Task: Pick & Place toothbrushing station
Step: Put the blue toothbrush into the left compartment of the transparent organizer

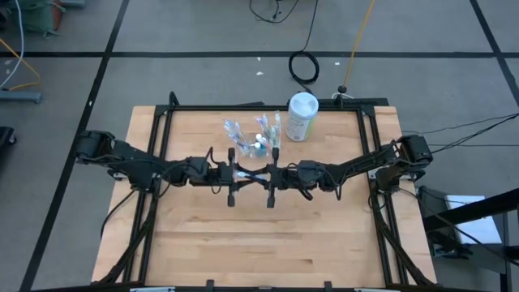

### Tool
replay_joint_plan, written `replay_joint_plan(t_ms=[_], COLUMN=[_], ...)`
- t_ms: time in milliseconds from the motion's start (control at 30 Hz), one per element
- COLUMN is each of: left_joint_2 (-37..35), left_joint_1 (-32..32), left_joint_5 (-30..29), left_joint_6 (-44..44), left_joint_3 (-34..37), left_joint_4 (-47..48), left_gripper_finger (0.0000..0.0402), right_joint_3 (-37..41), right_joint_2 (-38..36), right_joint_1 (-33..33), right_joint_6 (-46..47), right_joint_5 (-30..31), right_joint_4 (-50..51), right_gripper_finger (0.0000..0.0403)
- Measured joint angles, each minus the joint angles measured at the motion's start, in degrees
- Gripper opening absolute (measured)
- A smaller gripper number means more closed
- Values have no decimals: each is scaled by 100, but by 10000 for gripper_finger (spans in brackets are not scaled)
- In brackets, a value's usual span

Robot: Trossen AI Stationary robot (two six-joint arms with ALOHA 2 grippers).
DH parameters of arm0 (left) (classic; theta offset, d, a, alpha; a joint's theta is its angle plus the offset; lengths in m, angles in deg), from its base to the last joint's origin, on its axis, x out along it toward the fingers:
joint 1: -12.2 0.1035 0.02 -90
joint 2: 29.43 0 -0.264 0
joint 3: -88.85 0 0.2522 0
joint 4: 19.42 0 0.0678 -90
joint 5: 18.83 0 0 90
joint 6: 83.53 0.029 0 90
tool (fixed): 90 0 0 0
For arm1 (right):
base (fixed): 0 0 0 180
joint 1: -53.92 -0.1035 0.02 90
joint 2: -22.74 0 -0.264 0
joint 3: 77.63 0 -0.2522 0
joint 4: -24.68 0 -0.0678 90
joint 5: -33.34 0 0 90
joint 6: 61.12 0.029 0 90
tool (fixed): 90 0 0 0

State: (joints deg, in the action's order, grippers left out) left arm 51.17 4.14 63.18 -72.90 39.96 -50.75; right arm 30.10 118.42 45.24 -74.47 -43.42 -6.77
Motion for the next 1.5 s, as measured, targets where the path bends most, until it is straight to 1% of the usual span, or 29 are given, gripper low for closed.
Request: replay_joint_plan(t_ms=[100, 200, 300, 467, 600, 667, 733, 833, 933, 1033, 1100, 1167, 1267, 1367, 1433, 1500], left_joint_2=[2, 0, 0, 0, 0, 0, -1, -4, -7, -22, -98, -176, -389, -570, -590, -588], left_joint_1=[3, 4, 4, 4, 11, 15, 15, 17, 17, 46, 116, 201, 379, 695, 938, 1190], left_joint_5=[-20, -16, -15, -32, -188, -318, -412, -449, -532, -786, -915, -1050, -1566, -1997, -2012, -1886], left_joint_6=[0, 2, 5, 11, 49, 113, 113, 86, 88, 116, 104, 46, -146, -235, -384, -534], left_joint_3=[0, 0, 0, 0, 0, 0, 0, 0, 0, 0, 0, 0, 0, 0, -2, -2], left_joint_4=[46, 95, 138, 265, 416, 473, 482, 517, 690, 734, 843, 897, 1193, 1520, 1601, 1768], left_gripper_finger=[51, 34, 35, 56, 41, 33, 33, 37, 50, 47, 38, 33, 33, 36, 42, 44], right_joint_3=[0, 0, 0, -2, -2, -2, -2, -4, 0, -7, 2, 1, 0, 0, 0, 0], right_joint_2=[0, 0, 0, 0, 0, 0, -30, -200, -492, -783, -994, -1119, -1300, -1372, -1388, -1392], right_joint_1=[0, 0, 0, 0, -1, -24, -67, -140, -212, -310, -402, -468, -562, -633, -656, -651], right_joint_6=[115, 83, 80, 66, 44, 42, -6, -216, -252, -86, 126, 393, 580, 657, 663, 665], right_joint_5=[-6, -3, 9, 23, 94, 265, 607, 1105, 1203, 1228, 1223, 1210, 1224, 1226, 1214, 1217], right_joint_4=[112, 142, 271, 455, 508, 554, 635, 1102, 1940, 2470, 2910, 3123, 3480, 3544, 3544, 3547], right_gripper_finger=[30, 41, 57, 87, 106, 113, 118, 123, 124, 122, 121, 122, 123, 122, 120, 118])
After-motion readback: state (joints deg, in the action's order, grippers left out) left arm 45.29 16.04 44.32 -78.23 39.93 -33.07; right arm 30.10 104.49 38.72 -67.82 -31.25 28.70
